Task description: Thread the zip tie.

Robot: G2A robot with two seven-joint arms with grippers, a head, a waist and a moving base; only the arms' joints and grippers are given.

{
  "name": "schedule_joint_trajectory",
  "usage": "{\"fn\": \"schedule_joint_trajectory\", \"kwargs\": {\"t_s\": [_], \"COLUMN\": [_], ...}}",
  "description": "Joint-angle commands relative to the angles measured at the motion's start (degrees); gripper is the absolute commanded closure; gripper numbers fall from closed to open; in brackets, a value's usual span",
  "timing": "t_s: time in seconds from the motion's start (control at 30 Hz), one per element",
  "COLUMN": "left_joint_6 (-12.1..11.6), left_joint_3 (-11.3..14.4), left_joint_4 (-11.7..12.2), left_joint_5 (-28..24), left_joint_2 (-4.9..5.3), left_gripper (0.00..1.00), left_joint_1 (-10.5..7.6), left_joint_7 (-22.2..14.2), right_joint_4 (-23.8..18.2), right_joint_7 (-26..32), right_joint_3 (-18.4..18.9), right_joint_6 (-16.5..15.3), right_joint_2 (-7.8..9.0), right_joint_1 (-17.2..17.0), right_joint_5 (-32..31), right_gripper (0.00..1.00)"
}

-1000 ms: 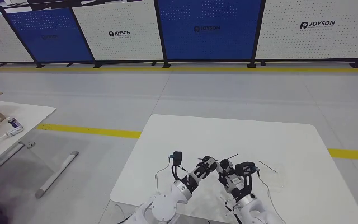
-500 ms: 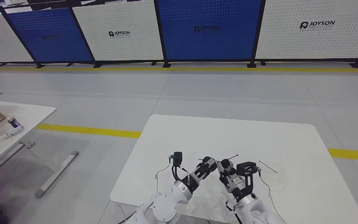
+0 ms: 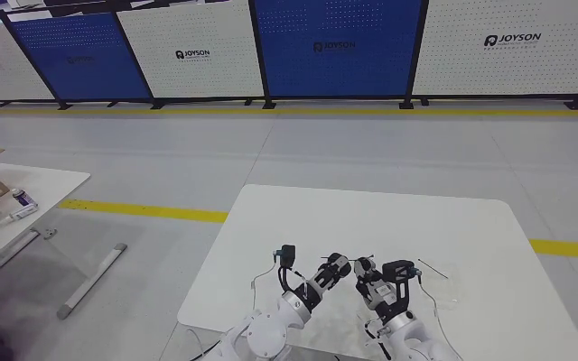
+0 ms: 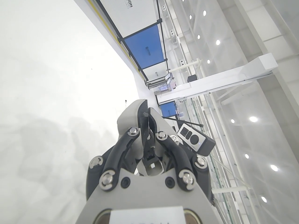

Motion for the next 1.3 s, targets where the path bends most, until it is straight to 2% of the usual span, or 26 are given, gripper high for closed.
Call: {"fn": "schedule_joint_trajectory", "kwargs": {"t_s": [0.0, 0.3, 0.37, 0.47, 0.6, 0.7, 0.9, 1.27], "left_joint_6": [-0.09, -0.88, -0.83, -0.73, -0.6, -0.55, -0.47, -0.48], "left_joint_3": [-0.02, -0.25, -0.36, -0.44, -0.44, -0.45, -0.49, -0.34], "left_joint_4": [0.03, 0.13, 0.15, 0.14, 0.06, 0.02, -0.06, -0.09], "left_joint_5": [-0.2, -0.9, -0.95, -0.96, -0.84, -0.77, -0.63, 0.08], "left_joint_2": [-0.01, -0.03, -0.02, -0.02, -0.01, 0.0, 0.01, 0.06], "left_gripper": [1.0, 1.0, 1.0, 1.0, 1.0, 1.0, 1.0, 1.0], "left_joint_1": [-0.01, 0.03, 0.04, 0.06, 0.08, 0.07, 0.1, 0.22], "left_joint_7": [0.05, 0.14, 0.2, 0.23, 0.18, 0.11, 0.04, -0.31], "right_joint_4": [0.02, 0.34, 0.46, 0.38, -0.25, -0.66, -0.98, -1.42], "right_joint_7": [0.04, 0.93, 1.2, 1.24, 1.2, 1.09, 1.04, 1.22], "right_joint_3": [-0.03, -0.51, -0.55, -0.55, -0.38, -0.24, -0.18, -0.05], "right_joint_6": [-0.01, -0.08, -0.22, -0.6, -0.62, -0.51, -0.31, 0.0], "right_joint_2": [-0.01, -0.08, -0.09, -0.07, -0.02, 0.01, 0.0, -0.03], "right_joint_1": [0.03, 0.4, 0.51, 0.51, 0.17, -0.05, -0.23, -0.29], "right_joint_5": [-0.16, -0.75, -0.71, -0.75, -0.92, -0.99, -0.96, -0.69], "right_gripper": [1.0, 1.0, 0.93, 0.93, 0.82, 0.79, 0.82, 0.81]}}
